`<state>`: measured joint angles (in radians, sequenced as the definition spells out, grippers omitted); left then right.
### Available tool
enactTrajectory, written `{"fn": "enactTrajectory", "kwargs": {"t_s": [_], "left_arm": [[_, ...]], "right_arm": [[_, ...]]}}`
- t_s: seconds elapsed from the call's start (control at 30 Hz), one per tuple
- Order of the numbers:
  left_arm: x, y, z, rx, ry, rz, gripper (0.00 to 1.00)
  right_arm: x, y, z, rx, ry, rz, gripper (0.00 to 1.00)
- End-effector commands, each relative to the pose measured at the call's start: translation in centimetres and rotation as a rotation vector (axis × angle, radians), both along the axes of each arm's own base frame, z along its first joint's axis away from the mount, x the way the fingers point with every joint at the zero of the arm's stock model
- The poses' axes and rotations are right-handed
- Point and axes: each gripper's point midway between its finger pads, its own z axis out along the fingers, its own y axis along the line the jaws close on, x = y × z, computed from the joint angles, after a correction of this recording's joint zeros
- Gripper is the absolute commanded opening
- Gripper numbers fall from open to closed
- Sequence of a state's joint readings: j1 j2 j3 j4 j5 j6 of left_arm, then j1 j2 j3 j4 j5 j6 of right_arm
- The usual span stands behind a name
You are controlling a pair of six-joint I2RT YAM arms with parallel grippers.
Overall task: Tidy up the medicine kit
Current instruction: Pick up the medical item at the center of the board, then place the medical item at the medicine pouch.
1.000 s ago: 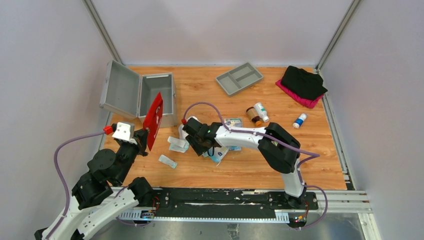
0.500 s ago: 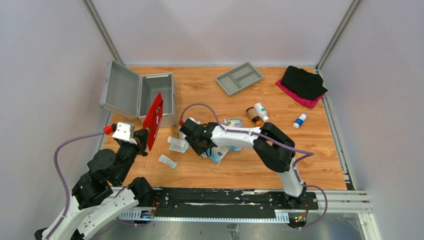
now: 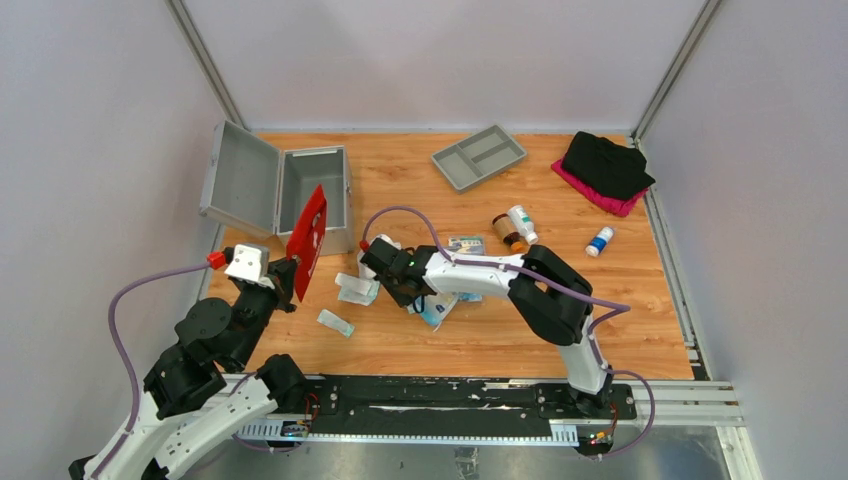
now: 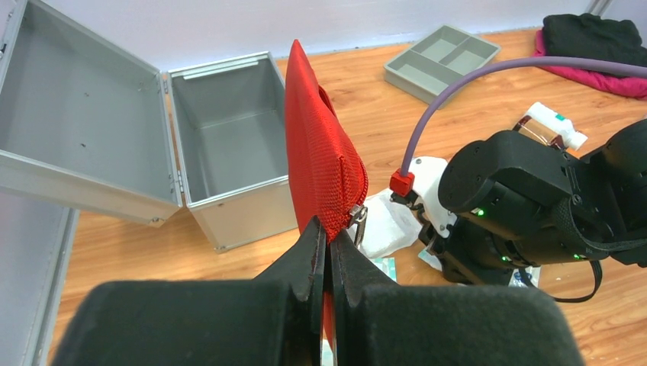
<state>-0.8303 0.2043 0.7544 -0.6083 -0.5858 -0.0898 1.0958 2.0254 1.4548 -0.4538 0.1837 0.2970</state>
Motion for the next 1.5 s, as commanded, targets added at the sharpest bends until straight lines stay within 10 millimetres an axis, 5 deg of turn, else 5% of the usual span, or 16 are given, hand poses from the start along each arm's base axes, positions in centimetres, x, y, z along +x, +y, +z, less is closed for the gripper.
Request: {"fn": "enactTrajectory", "kwargs": {"t_s": [0.0, 0.1, 0.27, 0.53, 0.77, 0.97, 1.2, 1.47], "left_arm": [[0.2, -0.2, 0.2, -0.019, -0.004, 0.002, 0.00], [0.2, -0.2, 0.2, -0.018, -0.005, 0.000, 0.00], [0.2, -0.5, 0.3, -0.015, -0.004, -0.015, 0.00], [-0.5, -4.5, 0.8, -0.044, -0.020, -0.214, 0.00], [-3.7, -12.2, 1.7, -0.027, -0.041, -0.667, 0.00], [-4.9, -14.8, 0.9, 0.020, -0.012, -0.830, 0.00], [-5.9, -15.4, -0.2, 0.128, 0.012, -0.930, 0.00], [-7.3, -16.1, -0.2, 0.169, 0.011, -1.037, 0.00]], "right_arm": [[-0.7, -0.3, 0.5, 0.018, 0.006, -0.005, 0.10], [-0.6, -0.3, 0.9, 0.044, 0.004, -0.011, 0.00], [-0.3, -0.7, 2.8, 0.146, 0.017, -0.035, 0.00], [0.3, -4.5, 12.1, 0.524, -0.060, 0.079, 0.00], [-4.2, -7.8, 19.8, 0.668, -0.179, 0.479, 0.00], [-8.5, -9.4, 24.3, 0.702, -0.195, 0.709, 0.00], [-10.7, -10.8, 25.8, 0.663, -0.139, 0.812, 0.00], [-11.8, -11.2, 25.2, 0.624, -0.045, 0.871, 0.00]]}}
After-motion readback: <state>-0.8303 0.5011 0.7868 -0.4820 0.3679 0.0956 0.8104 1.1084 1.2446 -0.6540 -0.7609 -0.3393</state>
